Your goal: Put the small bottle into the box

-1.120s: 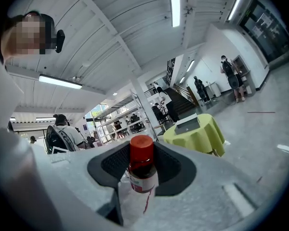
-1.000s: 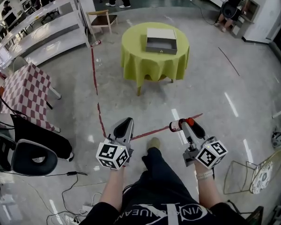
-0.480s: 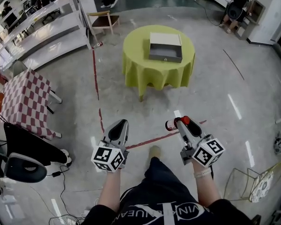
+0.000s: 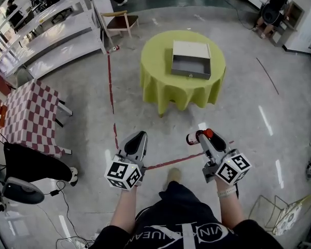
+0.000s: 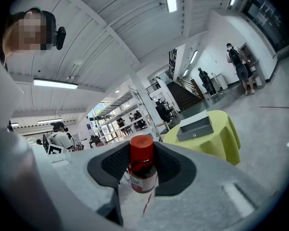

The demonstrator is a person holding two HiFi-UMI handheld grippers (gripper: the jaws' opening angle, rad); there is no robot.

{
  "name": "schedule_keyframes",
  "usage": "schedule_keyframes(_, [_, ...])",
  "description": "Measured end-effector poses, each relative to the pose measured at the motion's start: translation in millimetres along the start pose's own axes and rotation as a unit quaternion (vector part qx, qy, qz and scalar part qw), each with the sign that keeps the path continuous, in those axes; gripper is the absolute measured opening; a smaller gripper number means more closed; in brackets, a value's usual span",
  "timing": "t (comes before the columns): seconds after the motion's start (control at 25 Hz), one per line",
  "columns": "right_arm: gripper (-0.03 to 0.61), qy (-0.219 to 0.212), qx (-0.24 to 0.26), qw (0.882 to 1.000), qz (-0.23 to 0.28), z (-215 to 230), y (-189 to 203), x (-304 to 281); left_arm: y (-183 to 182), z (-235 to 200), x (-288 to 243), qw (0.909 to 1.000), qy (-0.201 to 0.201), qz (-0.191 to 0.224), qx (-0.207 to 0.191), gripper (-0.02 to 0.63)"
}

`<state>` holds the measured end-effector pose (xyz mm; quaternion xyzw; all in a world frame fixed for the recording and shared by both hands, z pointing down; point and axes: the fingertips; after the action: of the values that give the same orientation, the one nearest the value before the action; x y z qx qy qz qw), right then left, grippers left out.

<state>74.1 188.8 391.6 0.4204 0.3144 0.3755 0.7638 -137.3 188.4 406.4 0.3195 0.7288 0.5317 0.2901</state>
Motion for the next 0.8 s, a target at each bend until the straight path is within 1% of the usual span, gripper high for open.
schedule_keyframes(0.28, [0.147, 0.002, 0.010, 1.000, -0.003, 35, -21, -41, -9, -23, -53, 1.0000, 0.004, -0.002, 0.001, 0.023])
schedule_keyframes(0.52, [0.147, 0.005, 0.017, 1.000, -0.006, 65, -39, -65, -15, -40, -99, 0.9999, 0.005, 0.012, 0.005, 0.023])
schedule_keyframes(0.64, [0.148, 0.007, 0.018, 1.000, -0.006, 76, -45, -72, -16, -41, -112, 0.9998, 0.009, 0.017, 0.004, 0.023])
schedule_keyframes(0.8, [0.147, 0.001, 0.014, 1.000, -0.009, 82, -47, -89, -8, -52, -117, 0.9999, 0.000, 0.006, 0.014, 0.023])
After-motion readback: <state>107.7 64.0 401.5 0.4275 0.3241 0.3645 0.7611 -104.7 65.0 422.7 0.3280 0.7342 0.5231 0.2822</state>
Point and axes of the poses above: the fingertips, and each gripper's own axes: x backward along the fingers, z to its right, y out of its underside, and after that the axes turned 10 degrees about y, right-handed
